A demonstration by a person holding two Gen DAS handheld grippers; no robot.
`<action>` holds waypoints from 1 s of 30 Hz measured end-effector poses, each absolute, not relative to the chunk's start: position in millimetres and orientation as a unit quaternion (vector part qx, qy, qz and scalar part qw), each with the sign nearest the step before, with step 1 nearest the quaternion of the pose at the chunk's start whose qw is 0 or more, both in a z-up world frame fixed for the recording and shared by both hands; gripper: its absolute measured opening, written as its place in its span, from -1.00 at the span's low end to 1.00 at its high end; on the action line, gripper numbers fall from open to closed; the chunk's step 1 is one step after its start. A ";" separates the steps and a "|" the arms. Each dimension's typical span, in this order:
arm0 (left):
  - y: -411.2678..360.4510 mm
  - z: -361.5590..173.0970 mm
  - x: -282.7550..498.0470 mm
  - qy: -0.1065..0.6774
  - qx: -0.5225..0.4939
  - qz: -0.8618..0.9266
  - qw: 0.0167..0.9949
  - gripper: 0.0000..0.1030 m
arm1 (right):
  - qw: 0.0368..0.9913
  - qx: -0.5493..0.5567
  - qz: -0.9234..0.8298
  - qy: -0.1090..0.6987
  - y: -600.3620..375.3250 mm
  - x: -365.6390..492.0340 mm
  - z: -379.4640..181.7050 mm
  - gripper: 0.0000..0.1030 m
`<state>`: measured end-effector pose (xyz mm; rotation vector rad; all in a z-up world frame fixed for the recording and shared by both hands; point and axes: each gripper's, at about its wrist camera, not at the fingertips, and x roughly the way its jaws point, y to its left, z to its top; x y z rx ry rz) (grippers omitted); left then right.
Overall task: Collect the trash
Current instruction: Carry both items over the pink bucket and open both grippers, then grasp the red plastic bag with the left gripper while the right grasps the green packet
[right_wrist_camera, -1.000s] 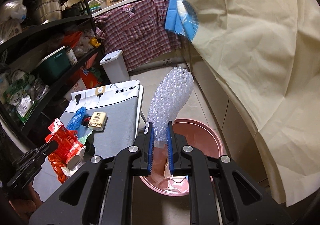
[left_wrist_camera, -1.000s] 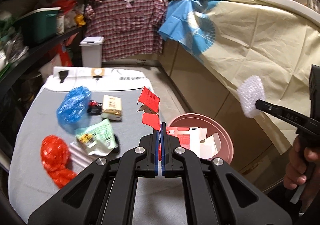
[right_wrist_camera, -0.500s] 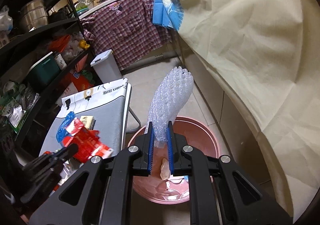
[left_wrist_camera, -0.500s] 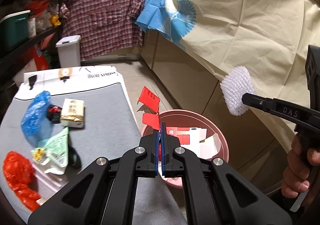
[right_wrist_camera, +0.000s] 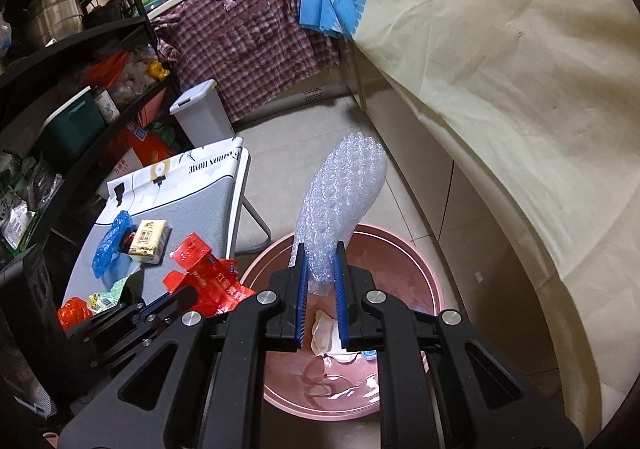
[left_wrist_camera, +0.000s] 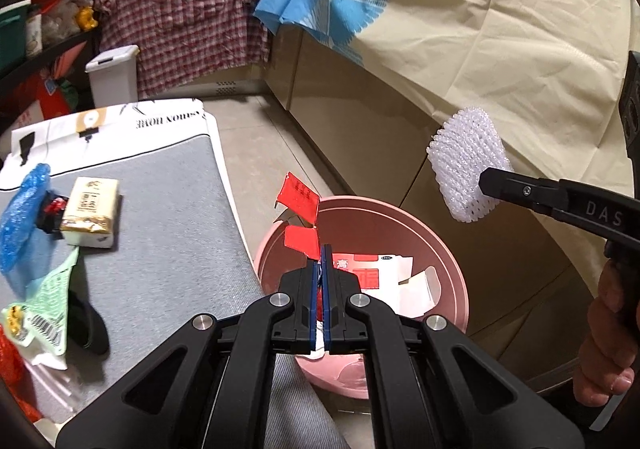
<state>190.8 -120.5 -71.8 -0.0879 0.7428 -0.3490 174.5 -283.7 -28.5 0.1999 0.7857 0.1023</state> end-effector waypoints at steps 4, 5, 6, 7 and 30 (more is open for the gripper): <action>-126.2 -77.7 196.9 0.367 -0.039 -0.175 0.913 -0.97 | 0.916 0.096 0.048 0.388 -283.8 179.4 -33.2 -0.75; -126.8 -78.6 198.1 0.368 -0.040 -0.176 0.912 -0.97 | 0.915 0.095 0.048 0.389 -283.4 180.5 -34.3 -0.75; -126.5 -79.8 199.6 0.369 -0.042 -0.178 0.911 -0.97 | 0.915 0.095 0.048 0.390 -282.8 181.7 -35.8 -0.74; -126.7 -80.5 201.0 0.371 -0.042 -0.179 0.910 -0.97 | 0.914 0.094 0.048 0.392 -282.5 182.8 -36.8 -0.72; -52.2 -16.9 149.5 0.347 -0.029 -0.154 0.925 -0.51 | 0.929 0.064 0.063 0.360 -261.7 164.3 -22.7 -0.02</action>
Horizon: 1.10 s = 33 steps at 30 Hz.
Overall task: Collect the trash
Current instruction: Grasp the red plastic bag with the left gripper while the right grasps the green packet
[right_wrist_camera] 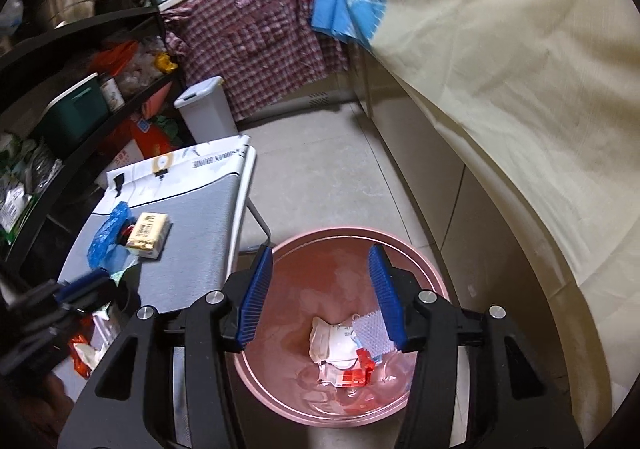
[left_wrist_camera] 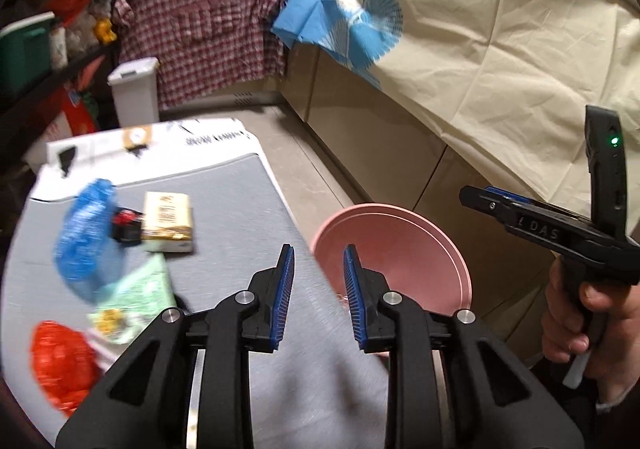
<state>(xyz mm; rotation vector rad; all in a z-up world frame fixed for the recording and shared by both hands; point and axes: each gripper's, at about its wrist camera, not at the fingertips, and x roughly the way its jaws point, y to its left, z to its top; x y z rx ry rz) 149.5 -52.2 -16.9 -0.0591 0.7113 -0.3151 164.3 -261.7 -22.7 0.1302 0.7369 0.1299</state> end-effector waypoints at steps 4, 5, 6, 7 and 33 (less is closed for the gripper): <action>-24.3 3.3 128.1 0.334 -0.020 -0.142 0.932 -0.51 | 0.933 0.049 0.081 0.348 -248.8 148.4 -12.7 -0.03; -17.8 6.5 124.6 0.333 -0.021 -0.139 0.932 -0.51 | 0.933 0.045 0.086 0.345 -245.4 144.3 -10.4 -0.04; -7.5 10.7 118.8 0.332 -0.024 -0.136 0.933 -0.51 | 0.934 0.041 0.093 0.342 -240.7 139.1 -7.5 -0.06; 4.4 14.6 112.6 0.331 -0.027 -0.130 0.934 -0.51 | 0.935 0.038 0.098 0.339 -237.2 134.8 -5.3 -0.06; 152.5 -29.8 71.9 0.356 -0.126 0.006 0.926 -0.22 | 0.887 0.050 0.258 0.381 -66.9 130.0 -46.7 -0.52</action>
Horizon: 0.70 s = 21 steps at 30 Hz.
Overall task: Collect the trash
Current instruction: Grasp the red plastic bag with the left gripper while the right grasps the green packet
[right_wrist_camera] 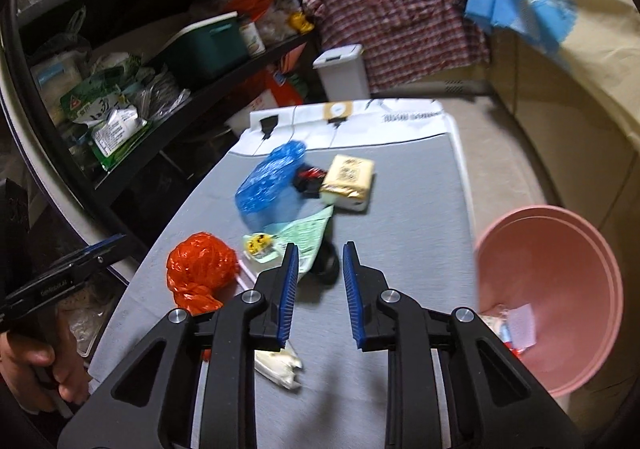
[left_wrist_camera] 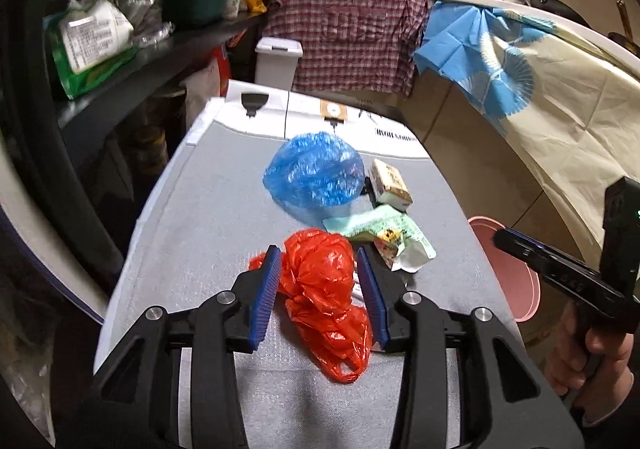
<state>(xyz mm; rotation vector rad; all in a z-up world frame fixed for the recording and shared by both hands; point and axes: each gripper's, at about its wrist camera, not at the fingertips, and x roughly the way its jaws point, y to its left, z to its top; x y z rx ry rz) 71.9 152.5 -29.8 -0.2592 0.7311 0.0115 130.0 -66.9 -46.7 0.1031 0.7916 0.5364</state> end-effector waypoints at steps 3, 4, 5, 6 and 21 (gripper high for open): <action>148.7 -37.8 75.9 0.364 -0.116 0.001 0.924 -0.15 | 0.879 0.051 0.259 0.397 -56.1 139.4 -57.5 -0.51; 147.6 -40.3 76.6 0.366 -0.112 0.000 0.924 -0.11 | 0.876 0.052 0.260 0.403 -54.3 141.9 -60.9 -0.51; 146.0 -43.4 77.8 0.369 -0.107 -0.001 0.923 -0.10 | 0.873 0.054 0.260 0.409 -51.9 145.3 -64.8 -0.51; 145.1 -46.0 78.9 0.371 -0.101 -0.001 0.923 -0.10 | 0.870 0.056 0.258 0.415 -49.8 148.9 -68.7 -0.51; 146.0 -67.6 99.1 0.392 -0.089 -0.018 0.916 -0.10 | 0.840 0.058 0.264 0.470 -30.5 175.8 -105.3 -0.64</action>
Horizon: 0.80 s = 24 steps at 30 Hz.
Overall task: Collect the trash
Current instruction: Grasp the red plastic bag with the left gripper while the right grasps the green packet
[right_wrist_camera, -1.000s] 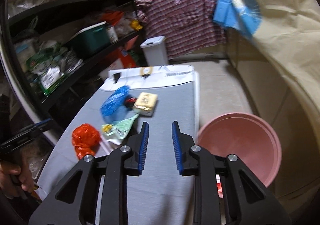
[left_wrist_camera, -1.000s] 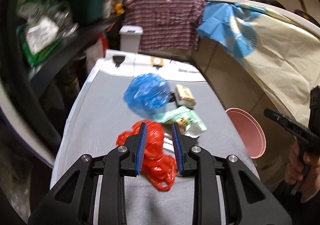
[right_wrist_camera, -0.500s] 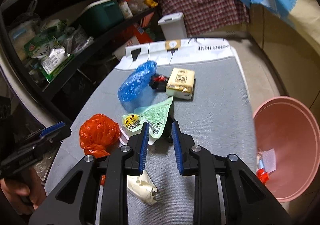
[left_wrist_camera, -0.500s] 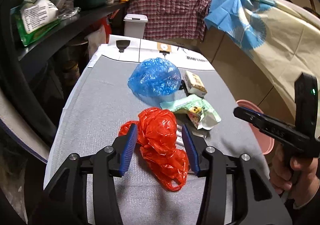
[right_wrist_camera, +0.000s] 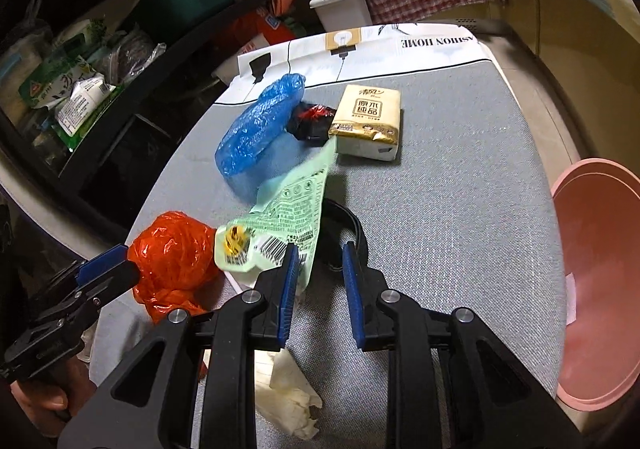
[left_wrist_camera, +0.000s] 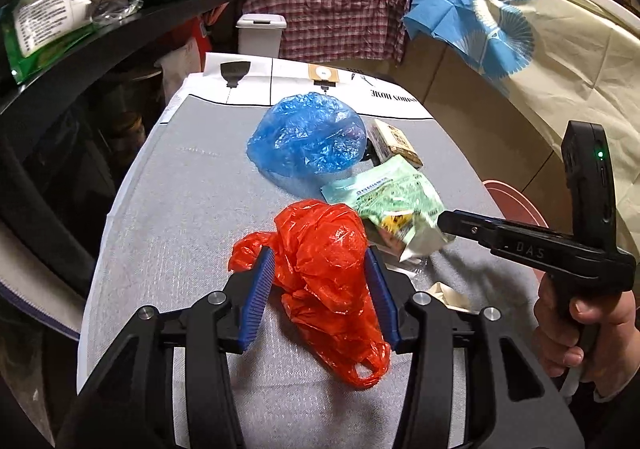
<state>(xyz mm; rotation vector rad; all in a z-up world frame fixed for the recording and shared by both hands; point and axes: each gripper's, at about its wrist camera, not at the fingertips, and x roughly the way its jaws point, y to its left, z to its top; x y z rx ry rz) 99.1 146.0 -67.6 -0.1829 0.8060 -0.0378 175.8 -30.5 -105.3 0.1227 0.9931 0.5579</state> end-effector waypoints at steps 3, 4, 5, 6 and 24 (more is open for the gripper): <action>146.1 -66.4 99.2 0.389 -0.090 -0.020 0.917 -0.10 | 0.840 0.050 0.266 0.470 -27.3 175.3 -106.9 -0.75; 145.7 -66.1 99.3 0.389 -0.090 -0.021 0.917 -0.10 | 0.839 0.048 0.268 0.470 -26.7 174.8 -107.2 -0.79; 144.3 -66.8 99.3 0.392 -0.087 -0.023 0.916 -0.10 | 0.839 0.046 0.270 0.470 -26.1 174.0 -107.1 -0.83; 143.5 -67.5 99.9 0.394 -0.084 -0.024 0.915 -0.10 | 0.839 0.043 0.271 0.469 -25.2 173.2 -106.7 -0.88; 142.8 -53.1 88.4 0.380 -0.053 -0.002 0.923 -0.41 | 0.864 0.024 0.291 0.410 -25.3 145.3 -69.6 -0.99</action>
